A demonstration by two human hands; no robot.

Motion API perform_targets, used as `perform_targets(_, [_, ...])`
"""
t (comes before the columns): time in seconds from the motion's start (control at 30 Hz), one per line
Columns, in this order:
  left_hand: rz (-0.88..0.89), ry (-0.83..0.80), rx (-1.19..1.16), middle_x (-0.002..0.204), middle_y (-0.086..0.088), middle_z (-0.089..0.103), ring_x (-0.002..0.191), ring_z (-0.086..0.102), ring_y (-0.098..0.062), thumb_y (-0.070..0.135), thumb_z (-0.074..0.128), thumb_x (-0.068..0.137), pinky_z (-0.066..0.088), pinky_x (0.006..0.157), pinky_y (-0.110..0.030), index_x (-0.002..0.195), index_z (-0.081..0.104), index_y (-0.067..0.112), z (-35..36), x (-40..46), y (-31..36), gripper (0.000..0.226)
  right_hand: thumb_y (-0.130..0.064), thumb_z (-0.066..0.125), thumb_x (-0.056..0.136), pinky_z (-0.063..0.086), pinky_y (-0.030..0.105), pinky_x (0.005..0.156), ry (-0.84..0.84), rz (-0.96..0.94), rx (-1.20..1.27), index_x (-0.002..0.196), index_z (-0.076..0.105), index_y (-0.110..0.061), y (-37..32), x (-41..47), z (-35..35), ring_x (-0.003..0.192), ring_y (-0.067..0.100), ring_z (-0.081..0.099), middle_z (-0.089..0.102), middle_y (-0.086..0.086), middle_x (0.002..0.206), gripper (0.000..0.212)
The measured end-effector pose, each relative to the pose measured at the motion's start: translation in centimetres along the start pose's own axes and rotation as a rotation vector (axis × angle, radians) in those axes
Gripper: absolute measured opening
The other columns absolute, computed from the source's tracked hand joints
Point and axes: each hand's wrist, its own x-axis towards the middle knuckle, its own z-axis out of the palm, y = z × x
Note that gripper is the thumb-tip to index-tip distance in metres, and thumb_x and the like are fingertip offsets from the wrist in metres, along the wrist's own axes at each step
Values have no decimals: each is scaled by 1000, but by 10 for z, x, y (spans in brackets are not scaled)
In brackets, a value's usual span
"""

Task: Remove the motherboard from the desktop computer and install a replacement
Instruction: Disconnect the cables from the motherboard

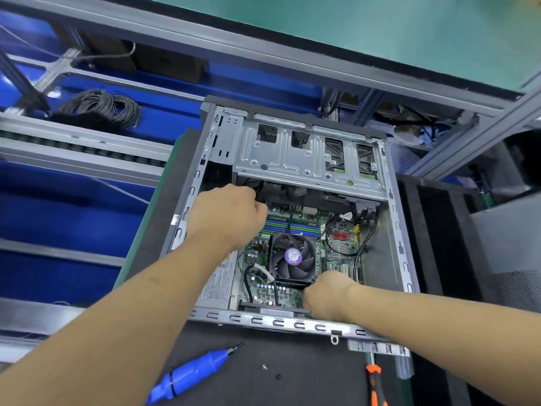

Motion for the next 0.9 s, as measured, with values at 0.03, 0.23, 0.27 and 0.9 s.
perform_targets(0.03, [-1,-1,-3,51,1,49,41,41,-17,34,38,91,27,44,-23,60,47,18,0,0,0,35,-1,40,102,55,39,69,1,13,30,107,64,-7,0,0,1,75,29,54,67,10,105,26])
perform_targets(0.23, [0,-9,-21,52,1,49,42,42,-18,34,37,91,28,44,-23,61,46,18,-1,1,0,35,-5,40,101,45,36,62,25,23,108,106,65,-6,3,-4,6,72,32,51,68,14,99,26])
perform_targets(0.27, [3,-3,-22,52,0,49,42,42,-18,34,38,91,28,44,-23,60,46,18,-1,1,0,35,-5,40,101,46,37,62,26,22,116,106,65,-5,3,-5,6,76,34,56,68,15,99,26])
perform_targets(0.9, [56,27,-36,49,2,48,42,45,-17,36,39,91,25,44,-21,60,45,20,1,0,-1,35,0,41,97,40,37,63,14,-12,160,74,43,-10,3,-9,-2,72,33,45,65,18,91,25])
